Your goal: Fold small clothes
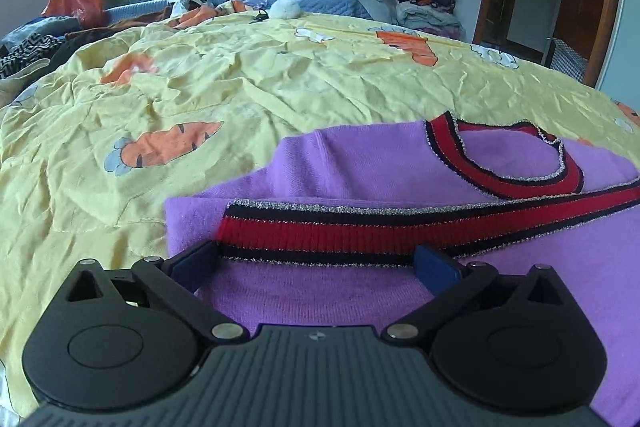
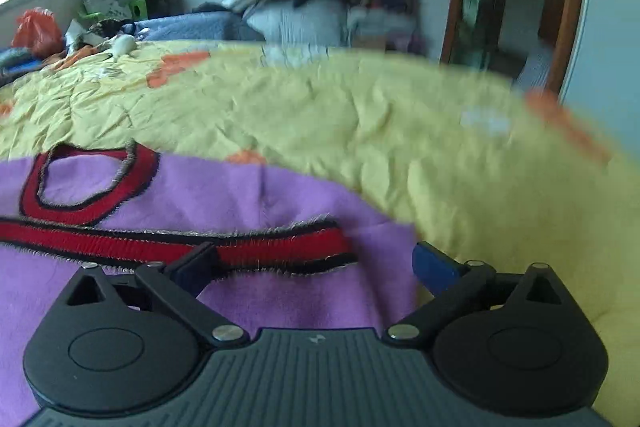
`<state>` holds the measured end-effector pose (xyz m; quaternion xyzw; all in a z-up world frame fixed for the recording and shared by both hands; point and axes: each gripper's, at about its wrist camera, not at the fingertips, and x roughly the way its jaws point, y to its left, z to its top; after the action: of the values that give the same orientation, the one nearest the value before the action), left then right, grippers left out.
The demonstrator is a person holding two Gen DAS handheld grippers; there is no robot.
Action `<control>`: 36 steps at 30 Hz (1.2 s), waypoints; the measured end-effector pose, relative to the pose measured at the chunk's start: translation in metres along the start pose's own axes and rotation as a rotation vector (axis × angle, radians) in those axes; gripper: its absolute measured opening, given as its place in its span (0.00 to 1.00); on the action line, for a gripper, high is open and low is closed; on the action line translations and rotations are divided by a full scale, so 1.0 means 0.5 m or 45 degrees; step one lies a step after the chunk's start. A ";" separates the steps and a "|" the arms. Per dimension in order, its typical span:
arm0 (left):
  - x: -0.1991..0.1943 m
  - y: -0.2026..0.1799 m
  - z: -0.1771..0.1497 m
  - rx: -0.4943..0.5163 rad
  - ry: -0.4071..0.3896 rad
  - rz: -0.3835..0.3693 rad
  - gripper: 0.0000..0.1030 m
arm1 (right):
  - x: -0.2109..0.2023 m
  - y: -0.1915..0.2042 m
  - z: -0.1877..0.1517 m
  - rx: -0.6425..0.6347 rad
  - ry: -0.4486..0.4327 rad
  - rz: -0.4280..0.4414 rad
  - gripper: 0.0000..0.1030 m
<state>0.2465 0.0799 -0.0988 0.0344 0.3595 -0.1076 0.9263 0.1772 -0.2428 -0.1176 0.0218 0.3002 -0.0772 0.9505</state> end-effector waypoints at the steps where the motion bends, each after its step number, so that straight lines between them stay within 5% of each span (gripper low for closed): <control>1: 0.000 -0.001 0.000 -0.001 -0.001 0.000 1.00 | -0.025 0.027 -0.001 -0.031 -0.027 0.085 1.00; 5: -0.001 -0.001 -0.001 0.000 -0.003 0.003 1.00 | -0.042 0.122 -0.012 -0.208 0.005 0.232 1.00; 8: -0.001 0.000 -0.001 0.000 -0.004 0.003 1.00 | 0.005 0.127 -0.032 -0.289 0.117 0.115 1.00; 11: -0.002 0.001 -0.001 0.000 -0.006 -0.001 1.00 | 0.025 0.030 -0.034 -0.017 0.152 0.137 1.00; 15: -0.002 0.003 -0.001 0.000 -0.010 -0.007 1.00 | 0.016 0.004 -0.022 0.044 0.186 0.064 1.00; 25: -0.102 -0.034 -0.006 0.044 -0.035 -0.074 1.00 | -0.066 0.144 -0.057 -0.005 0.090 0.119 1.00; 29: -0.048 -0.036 -0.027 0.067 0.057 -0.050 1.00 | -0.037 0.100 -0.069 -0.062 0.134 0.121 1.00; 36: -0.011 -0.005 0.009 0.042 0.061 -0.022 1.00 | -0.057 0.029 -0.074 -0.011 0.160 0.074 1.00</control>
<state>0.2450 0.0775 -0.0918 0.0492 0.3799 -0.1205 0.9158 0.1355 -0.2213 -0.1320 0.0313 0.3589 -0.0469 0.9317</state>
